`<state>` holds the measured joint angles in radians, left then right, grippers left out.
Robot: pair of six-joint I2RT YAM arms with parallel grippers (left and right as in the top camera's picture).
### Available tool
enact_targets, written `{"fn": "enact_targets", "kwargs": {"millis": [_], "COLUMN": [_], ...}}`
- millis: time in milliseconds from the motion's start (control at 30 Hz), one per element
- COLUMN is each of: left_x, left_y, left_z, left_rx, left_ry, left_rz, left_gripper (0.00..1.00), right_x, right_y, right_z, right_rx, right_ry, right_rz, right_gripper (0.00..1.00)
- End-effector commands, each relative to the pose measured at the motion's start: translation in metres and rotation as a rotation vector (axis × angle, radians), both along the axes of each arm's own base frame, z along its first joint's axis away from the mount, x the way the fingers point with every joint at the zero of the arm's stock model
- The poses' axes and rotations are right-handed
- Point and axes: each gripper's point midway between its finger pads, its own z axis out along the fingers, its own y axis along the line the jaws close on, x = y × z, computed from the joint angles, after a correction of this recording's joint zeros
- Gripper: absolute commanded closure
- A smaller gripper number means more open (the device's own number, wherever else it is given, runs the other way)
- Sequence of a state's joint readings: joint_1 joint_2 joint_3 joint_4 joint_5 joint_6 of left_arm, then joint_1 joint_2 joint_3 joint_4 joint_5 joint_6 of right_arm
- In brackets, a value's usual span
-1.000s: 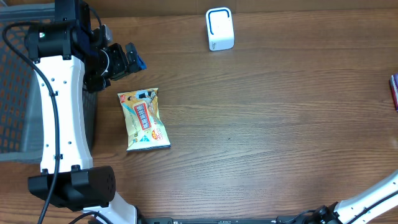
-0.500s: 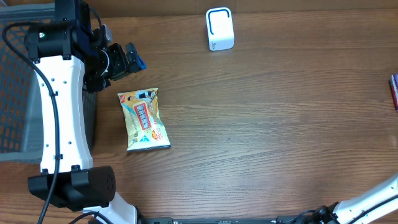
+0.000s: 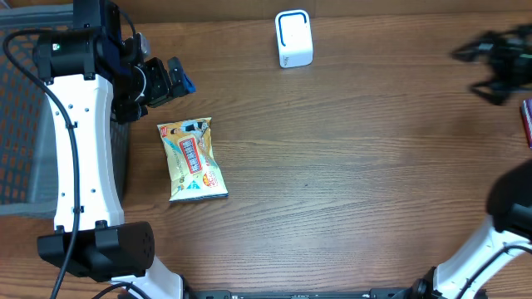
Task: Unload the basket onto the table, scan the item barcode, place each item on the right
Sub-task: 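Lower the left gripper onto the yellow snack bag and grasp it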
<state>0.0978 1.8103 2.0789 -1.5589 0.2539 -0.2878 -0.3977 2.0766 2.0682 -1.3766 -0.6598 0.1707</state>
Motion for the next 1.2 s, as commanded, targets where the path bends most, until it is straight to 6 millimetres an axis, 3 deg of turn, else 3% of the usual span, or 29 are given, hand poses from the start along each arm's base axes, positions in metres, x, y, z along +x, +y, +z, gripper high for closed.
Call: {"fn": "enact_targets", "kwargs": {"millis": [0, 100, 267, 333, 467, 567, 633, 700, 833, 1000, 1133, 1167], "left_x": [0.000, 0.000, 0.003, 0.021, 0.033, 0.025, 0.022, -0.010, -0.037, -0.053, -0.051, -0.050], "left_y": [0.000, 0.000, 0.000, 0.002, 0.001, -0.001, -0.015, -0.030, -0.037, -0.022, -0.016, -0.013], "left_z": [-0.001, -0.001, 0.000, 0.006, 0.012, 0.009, 0.011, -0.013, -0.060, -0.116, -0.163, -0.172], "left_rx": [0.005, 0.005, -0.003, -0.003, -0.028, -0.041, -0.104, -0.066, 0.076, 0.274, 0.298, 0.305], "left_ry": [0.001, 0.001, -0.008, -0.081, -0.126, -0.088, -0.092, 0.056, 0.231, 0.350, 0.346, 0.335], "left_rz": [-0.011, -0.011, 0.002, 0.027, 0.078, 0.082, 0.009, -0.086, -0.126, 0.016, 0.053, 0.060], "left_gripper": [0.00, 0.00, 0.00, 0.00, 0.00, 0.00, 0.00, 0.00, 0.01, 0.00, 0.00, 0.04], "right_x": [0.004, -0.001, -0.015, -0.018, -0.028, -0.029, -0.029, -0.028, -0.020, -0.015, -0.013, -0.013], "right_y": [0.087, 0.161, 0.210, 0.218, 0.212, 0.201, 0.196, 0.186, 0.175, 0.157, 0.144, 0.141], "right_z": [-0.013, -0.028, -0.048, -0.047, -0.041, -0.032, -0.023, -0.012, -0.011, -0.011, -0.011, -0.012], "right_rx": [0.017, 0.004, -0.158, -0.158, -0.171, -0.198, -0.201, -0.205, -0.210, -0.215, -0.214, -0.214], "right_ry": [-0.017, -0.005, 0.098, 0.098, 0.125, 0.111, 0.091, 0.067, 0.050, 0.050, 0.053, 0.055], "right_rz": [0.224, 0.372, 0.379, 0.394, 0.388, 0.363, 0.349, 0.326, 0.296, 0.254, 0.226, 0.220], "right_gripper": [0.01, 0.00, 0.00, 0.00, 0.00, 0.00, 0.00, 0.00, 0.00, 0.00, 0.00, 0.00]}}
